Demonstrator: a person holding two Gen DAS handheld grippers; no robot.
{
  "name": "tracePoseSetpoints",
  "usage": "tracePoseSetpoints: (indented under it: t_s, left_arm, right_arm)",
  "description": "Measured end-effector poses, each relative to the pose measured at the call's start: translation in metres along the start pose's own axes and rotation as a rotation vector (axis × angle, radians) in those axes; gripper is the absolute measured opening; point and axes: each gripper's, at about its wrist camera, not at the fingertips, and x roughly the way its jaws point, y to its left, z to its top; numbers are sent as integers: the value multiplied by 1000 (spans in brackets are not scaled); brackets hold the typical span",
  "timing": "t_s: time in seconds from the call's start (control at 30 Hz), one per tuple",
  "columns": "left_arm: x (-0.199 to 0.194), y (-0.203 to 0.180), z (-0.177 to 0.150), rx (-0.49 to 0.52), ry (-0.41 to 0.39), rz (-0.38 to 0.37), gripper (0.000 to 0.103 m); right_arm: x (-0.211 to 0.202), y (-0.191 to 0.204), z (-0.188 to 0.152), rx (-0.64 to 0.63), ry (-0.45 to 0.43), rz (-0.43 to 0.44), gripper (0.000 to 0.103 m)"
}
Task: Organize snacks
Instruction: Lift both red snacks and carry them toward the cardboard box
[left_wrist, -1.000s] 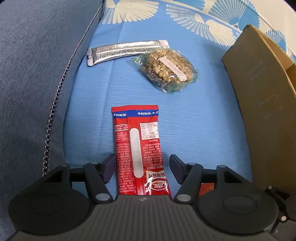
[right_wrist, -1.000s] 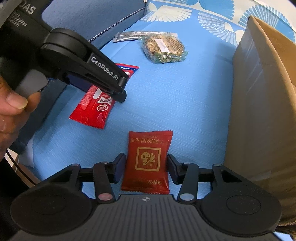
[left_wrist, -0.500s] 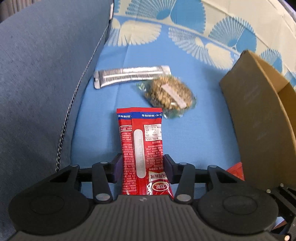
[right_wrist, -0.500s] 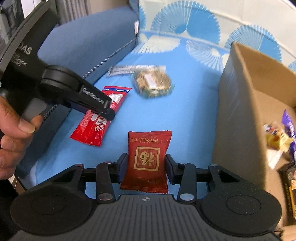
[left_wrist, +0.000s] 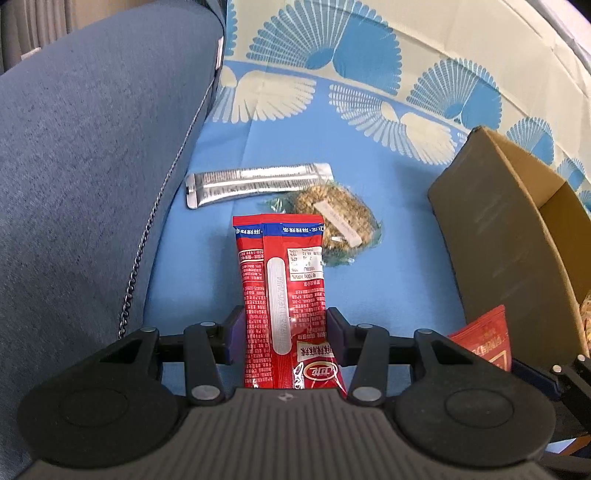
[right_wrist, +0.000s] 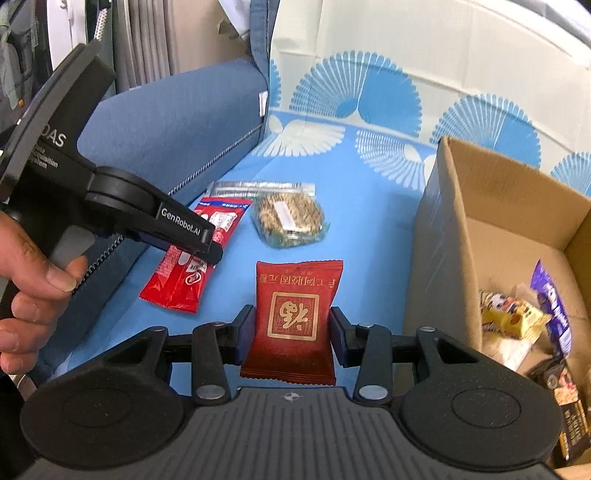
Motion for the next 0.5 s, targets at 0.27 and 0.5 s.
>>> tracePoseSetpoints:
  t_s: [0.27,0.5]
  left_arm:
    - [-5,-4,4,8,-48,-9,51]
    - [-7,-6,4,21,-63,-12,51]
  right_arm:
    - [-12,-1,4,-25,-61,2,44]
    - [-12,-3,6,-27,-80,-4,44]
